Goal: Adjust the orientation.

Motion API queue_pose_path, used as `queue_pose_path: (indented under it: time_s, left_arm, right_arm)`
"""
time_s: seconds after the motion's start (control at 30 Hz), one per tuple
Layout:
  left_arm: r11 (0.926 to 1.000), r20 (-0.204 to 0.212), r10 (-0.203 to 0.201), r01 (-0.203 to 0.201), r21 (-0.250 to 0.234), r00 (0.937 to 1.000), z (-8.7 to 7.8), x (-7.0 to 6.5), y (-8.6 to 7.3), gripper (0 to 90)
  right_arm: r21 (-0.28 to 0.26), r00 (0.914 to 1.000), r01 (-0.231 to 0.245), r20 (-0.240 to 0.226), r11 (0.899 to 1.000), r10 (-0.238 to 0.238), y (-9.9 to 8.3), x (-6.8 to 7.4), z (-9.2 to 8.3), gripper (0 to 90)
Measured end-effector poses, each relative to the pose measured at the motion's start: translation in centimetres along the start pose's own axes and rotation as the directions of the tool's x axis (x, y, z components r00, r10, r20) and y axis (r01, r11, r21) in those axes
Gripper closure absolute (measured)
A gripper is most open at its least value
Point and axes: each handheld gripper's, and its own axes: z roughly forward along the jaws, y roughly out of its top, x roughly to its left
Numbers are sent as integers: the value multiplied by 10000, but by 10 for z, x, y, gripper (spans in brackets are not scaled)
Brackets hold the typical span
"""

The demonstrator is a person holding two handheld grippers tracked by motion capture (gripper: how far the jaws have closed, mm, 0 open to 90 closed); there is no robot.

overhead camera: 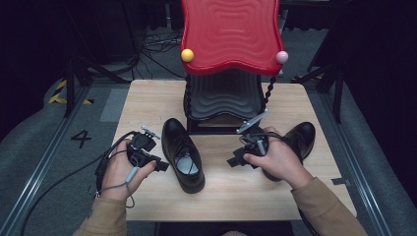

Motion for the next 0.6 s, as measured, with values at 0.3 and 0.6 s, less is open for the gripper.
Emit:
queue_pose_path:
  time_s: [0.3, 0.6]
  left_arm:
    - [9980, -64, -582, 581, -267, 9983, -1, 6, -20, 587]
    - [9958, -144, -910, 908, -148, 9957, 0, 12, -26, 579]
  right_arm:
    - [40, 9981, -586, 204, 9983, 585, 53, 12, 60, 521]
    - [361, 9824, -1686, 882, 9850, 1649, 72, 10, 99, 756]
